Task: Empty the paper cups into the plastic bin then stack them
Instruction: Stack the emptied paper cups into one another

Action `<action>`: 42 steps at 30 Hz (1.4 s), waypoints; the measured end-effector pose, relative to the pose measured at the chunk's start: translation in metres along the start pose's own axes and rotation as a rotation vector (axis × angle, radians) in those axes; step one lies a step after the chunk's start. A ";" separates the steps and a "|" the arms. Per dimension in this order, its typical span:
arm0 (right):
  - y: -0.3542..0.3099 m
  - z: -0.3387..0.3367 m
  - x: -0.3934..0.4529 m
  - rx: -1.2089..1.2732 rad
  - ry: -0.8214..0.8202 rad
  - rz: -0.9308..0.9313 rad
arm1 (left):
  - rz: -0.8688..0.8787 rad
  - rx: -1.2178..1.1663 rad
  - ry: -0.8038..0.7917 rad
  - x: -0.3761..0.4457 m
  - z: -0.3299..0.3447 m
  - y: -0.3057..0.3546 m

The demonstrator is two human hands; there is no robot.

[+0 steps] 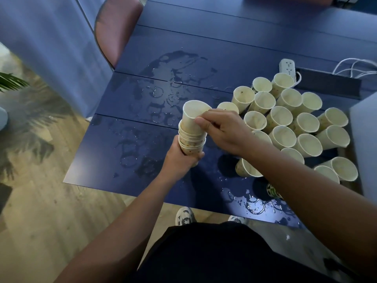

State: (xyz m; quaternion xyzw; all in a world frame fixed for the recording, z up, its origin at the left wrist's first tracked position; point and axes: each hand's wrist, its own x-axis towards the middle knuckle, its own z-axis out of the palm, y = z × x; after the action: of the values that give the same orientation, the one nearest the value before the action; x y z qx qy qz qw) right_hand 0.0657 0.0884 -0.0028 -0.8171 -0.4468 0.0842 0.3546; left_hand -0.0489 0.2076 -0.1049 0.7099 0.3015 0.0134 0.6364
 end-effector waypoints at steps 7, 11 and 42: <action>-0.001 0.008 -0.005 -0.149 -0.120 0.041 | -0.006 -0.014 -0.004 -0.006 0.002 0.007; 0.001 0.012 -0.009 -0.254 -0.256 0.070 | -0.020 0.021 -0.012 -0.005 -0.002 0.002; -0.026 -0.027 0.023 -0.184 0.229 0.187 | -0.051 0.043 -0.035 -0.030 -0.010 -0.012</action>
State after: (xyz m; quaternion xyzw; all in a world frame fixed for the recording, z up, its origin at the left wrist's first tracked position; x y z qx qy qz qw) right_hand 0.0739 0.1017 0.0375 -0.8882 -0.3314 -0.0181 0.3177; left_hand -0.0824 0.2038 -0.1035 0.7156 0.3086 -0.0214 0.6262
